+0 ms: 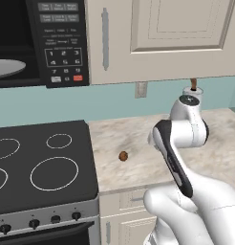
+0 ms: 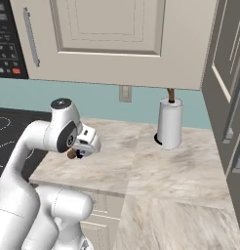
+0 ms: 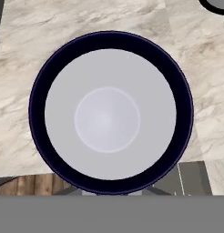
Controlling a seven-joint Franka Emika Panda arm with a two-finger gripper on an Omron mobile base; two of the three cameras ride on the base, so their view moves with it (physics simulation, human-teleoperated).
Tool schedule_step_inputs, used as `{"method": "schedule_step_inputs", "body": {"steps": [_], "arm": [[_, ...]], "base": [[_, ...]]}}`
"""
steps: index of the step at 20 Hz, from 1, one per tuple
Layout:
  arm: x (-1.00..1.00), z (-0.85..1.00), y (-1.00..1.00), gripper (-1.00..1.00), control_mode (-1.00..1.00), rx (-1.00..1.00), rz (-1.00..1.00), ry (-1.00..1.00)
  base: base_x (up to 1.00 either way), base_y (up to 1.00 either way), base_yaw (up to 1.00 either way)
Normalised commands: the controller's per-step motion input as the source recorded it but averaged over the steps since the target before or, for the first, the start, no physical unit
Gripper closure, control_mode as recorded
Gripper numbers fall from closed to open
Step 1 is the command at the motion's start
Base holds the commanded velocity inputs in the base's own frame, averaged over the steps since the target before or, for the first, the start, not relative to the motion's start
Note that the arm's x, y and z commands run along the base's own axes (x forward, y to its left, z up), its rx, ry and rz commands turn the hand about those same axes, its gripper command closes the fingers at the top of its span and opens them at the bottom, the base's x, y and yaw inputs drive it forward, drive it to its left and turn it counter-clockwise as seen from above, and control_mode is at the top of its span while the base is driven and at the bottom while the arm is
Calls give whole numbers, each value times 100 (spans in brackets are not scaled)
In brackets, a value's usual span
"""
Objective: Pick the mug from the counter and place it inside the microwave. Then close the microwave.
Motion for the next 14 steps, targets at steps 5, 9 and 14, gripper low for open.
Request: {"method": "schedule_step_inputs", "body": {"steps": [5,9,14], "arm": [[-41,62,0,100,-100,0,12,2],[-58,43,0,100,-100,0,6,2],[-58,36,7,100,-100,0,0,0]], "base": [[0,0,0],[0,0,0],[0,0,0]]}}
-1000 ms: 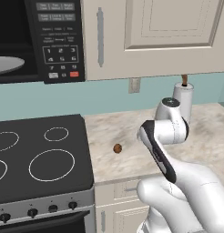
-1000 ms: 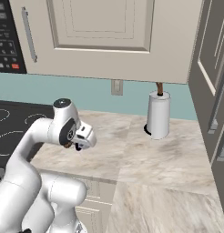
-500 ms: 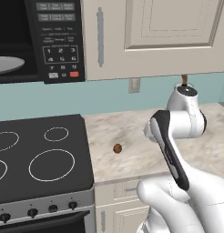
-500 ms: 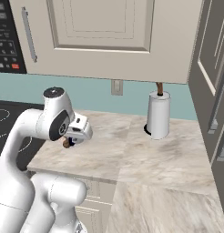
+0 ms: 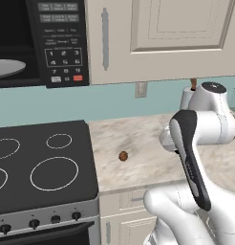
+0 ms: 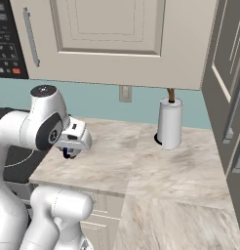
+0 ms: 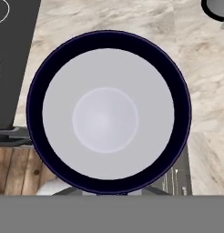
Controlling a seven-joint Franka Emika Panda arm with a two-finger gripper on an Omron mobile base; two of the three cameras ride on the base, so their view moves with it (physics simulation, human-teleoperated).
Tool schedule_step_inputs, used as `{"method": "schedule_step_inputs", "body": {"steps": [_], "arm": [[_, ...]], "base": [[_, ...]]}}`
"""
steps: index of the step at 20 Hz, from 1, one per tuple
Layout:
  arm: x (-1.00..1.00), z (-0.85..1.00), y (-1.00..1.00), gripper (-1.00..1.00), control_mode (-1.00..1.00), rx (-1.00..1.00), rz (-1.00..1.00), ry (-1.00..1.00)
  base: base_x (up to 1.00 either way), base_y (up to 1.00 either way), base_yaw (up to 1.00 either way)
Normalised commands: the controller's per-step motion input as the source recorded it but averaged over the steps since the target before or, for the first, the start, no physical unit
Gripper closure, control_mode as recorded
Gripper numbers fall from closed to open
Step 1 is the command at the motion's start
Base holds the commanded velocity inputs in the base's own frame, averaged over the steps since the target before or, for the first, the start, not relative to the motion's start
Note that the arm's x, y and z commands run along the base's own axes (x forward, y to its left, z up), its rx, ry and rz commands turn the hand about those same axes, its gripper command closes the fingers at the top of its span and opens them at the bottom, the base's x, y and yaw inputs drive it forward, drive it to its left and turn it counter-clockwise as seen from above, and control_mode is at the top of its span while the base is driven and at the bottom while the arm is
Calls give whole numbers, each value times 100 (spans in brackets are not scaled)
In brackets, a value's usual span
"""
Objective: Pick the mug from the counter and place it inside the microwave. Then close the microwave.
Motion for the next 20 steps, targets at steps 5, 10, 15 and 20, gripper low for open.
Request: {"method": "schedule_step_inputs", "body": {"steps": [5,10,15,20], "arm": [[-19,17,13,100,-100,-4,-2,0],[-3,14,11,100,-100,-5,-4,0],[0,1,6,100,-100,-1,-1,-2],[0,0,0,100,-100,0,0,0]], "base": [[0,0,0],[0,0,0],[0,0,0],[0,0,0]]}}
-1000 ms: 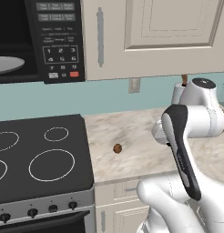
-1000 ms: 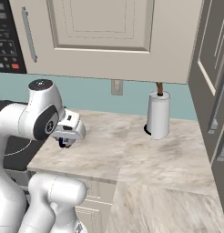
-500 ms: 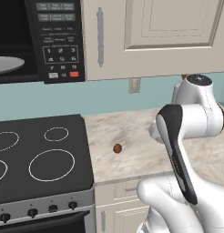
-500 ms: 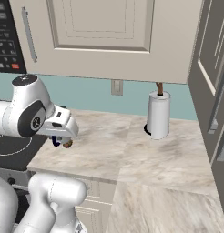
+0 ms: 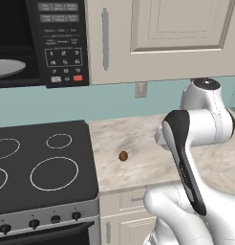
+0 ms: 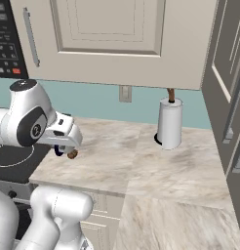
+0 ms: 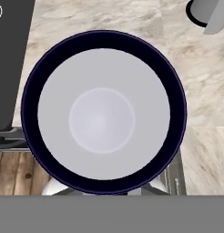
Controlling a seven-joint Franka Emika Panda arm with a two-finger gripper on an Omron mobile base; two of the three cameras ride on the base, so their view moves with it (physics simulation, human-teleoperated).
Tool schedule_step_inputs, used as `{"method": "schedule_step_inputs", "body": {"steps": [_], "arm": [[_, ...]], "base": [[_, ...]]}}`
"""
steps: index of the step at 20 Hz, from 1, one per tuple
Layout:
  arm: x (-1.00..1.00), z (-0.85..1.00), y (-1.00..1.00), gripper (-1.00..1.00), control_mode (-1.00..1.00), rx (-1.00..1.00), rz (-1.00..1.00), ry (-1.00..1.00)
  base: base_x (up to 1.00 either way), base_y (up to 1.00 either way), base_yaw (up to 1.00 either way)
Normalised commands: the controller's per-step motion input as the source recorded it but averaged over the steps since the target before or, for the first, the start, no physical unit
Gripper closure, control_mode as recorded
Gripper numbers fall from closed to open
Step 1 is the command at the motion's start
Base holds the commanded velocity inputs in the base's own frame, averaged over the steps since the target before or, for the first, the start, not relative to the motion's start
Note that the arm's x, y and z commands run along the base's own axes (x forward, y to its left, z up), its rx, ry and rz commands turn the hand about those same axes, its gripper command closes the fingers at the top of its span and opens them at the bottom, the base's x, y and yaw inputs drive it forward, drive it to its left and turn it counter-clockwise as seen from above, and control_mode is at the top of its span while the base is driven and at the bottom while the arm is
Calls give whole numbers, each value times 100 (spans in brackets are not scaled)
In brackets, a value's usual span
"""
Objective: Pick the mug from the counter and place it inside the microwave. Then close the microwave.
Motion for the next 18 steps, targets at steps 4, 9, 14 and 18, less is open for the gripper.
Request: {"method": "schedule_step_inputs", "body": {"steps": [4,9,14,18], "arm": [[0,0,0,100,-100,0,0,0],[-1,0,0,100,100,0,0,0],[0,0,0,100,100,0,0,0],[0,0,0,100,100,0,0,0]], "base": [[0,0,0],[-46,13,0],[-90,48,2],[-43,78,18]]}}
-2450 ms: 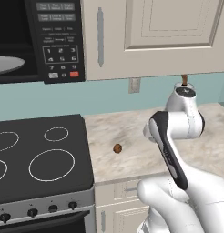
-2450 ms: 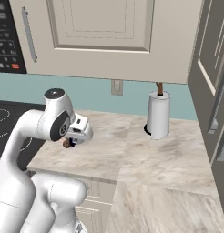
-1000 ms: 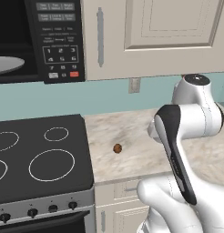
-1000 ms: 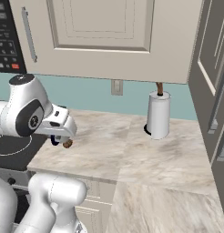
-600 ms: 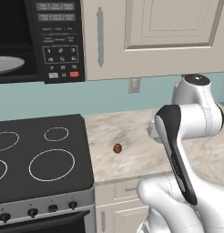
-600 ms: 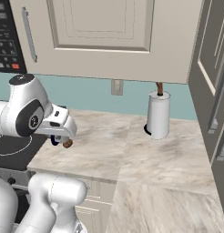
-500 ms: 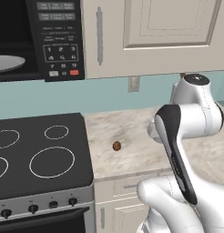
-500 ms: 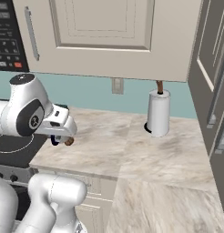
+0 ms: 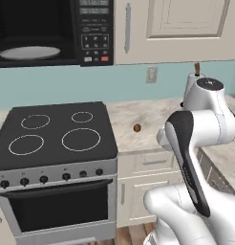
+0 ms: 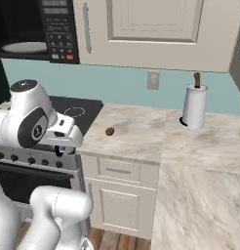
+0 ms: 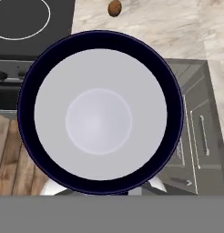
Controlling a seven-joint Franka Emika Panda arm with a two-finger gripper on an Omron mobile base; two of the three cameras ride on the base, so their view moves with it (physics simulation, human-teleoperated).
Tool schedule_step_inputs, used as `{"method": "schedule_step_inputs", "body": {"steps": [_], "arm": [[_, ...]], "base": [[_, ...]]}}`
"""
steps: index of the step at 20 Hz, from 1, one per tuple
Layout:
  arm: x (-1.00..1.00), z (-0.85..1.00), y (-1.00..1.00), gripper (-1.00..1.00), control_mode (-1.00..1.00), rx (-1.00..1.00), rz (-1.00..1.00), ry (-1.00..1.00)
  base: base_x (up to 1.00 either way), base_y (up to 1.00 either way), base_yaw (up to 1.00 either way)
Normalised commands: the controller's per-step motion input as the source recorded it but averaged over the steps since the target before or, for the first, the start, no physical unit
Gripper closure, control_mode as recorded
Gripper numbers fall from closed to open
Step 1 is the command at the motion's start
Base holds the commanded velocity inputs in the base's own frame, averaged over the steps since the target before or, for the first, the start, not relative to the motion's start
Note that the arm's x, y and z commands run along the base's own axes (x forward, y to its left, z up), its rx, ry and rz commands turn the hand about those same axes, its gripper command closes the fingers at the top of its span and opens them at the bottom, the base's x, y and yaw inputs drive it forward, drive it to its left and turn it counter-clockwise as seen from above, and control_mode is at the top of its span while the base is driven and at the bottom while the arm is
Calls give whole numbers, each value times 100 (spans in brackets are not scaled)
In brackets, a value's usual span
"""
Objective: Pick the mug from the counter and place it inside the microwave. Then close the microwave.
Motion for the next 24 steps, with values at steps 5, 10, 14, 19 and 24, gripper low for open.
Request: {"method": "schedule_step_inputs", "body": {"steps": [5,10,14,19,24], "arm": [[0,0,0,100,100,0,0,0],[0,0,0,100,100,0,0,0],[0,0,0,100,100,0,0,0],[0,0,0,100,100,0,0,0],[0,0,0,100,100,0,0,0]], "base": [[-1,78,28],[1,66,30],[9,56,25],[19,16,0],[0,0,-16]]}}
